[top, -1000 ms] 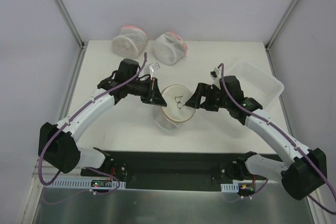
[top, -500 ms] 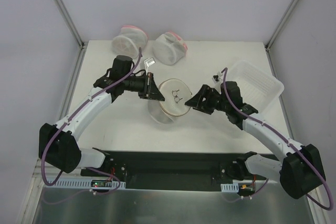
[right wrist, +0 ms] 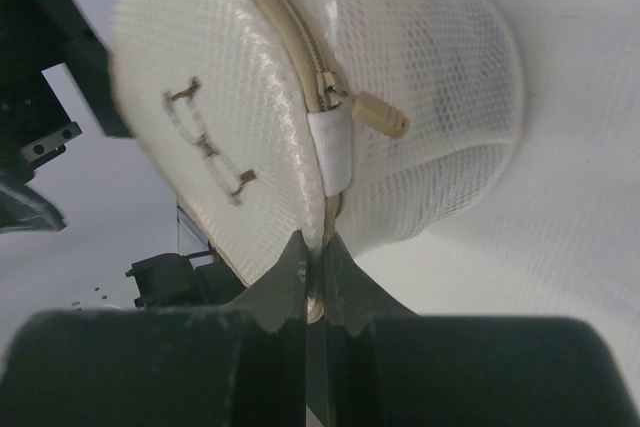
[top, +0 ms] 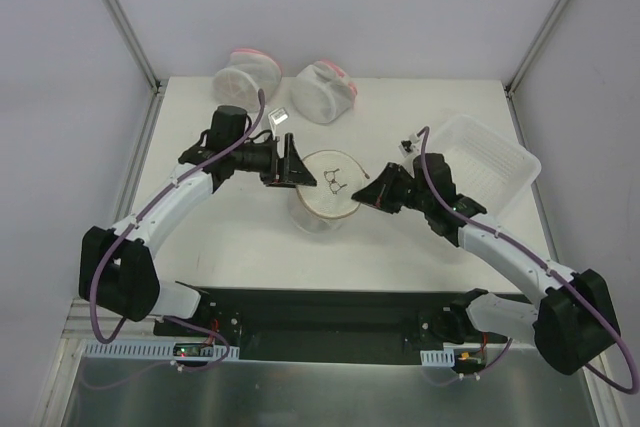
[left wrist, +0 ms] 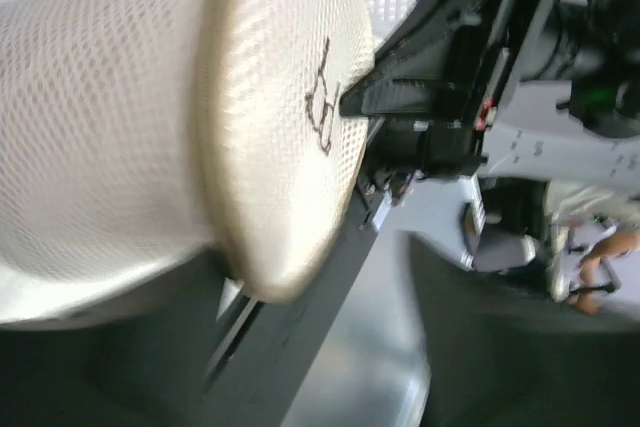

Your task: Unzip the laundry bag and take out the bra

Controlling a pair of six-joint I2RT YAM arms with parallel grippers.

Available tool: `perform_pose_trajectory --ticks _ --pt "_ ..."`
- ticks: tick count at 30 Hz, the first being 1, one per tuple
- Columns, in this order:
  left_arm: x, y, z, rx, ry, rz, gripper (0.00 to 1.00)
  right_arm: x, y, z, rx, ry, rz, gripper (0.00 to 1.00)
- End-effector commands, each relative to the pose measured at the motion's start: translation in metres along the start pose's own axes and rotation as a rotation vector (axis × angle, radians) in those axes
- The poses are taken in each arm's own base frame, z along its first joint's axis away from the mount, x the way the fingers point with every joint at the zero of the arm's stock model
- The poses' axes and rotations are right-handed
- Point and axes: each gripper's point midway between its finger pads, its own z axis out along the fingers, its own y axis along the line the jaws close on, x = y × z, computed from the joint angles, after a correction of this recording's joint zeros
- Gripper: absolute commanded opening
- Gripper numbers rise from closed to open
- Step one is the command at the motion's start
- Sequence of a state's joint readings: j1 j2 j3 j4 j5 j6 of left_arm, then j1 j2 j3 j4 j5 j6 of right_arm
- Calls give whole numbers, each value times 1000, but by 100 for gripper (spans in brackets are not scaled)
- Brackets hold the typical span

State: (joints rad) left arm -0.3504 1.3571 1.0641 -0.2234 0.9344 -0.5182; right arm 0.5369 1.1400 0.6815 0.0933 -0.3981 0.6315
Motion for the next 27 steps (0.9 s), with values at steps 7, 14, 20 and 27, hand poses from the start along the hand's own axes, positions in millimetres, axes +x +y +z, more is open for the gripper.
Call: perform_pose_trajectory --ticks 7,14,20,27 --pt "-13 48 -14 -278 -153 -3 99 -13 -9 -2 259 -155 164 1" --pt "25 64 -21 -350 -222 -367 99 2 -11 33 348 -233 308 1" --pt "49 59 -20 -269 -332 -652 95 11 -10 56 377 -220 349 1" --pt "45 72 0 -108 -401 -834 94 12 -12 50 365 -227 337 1"
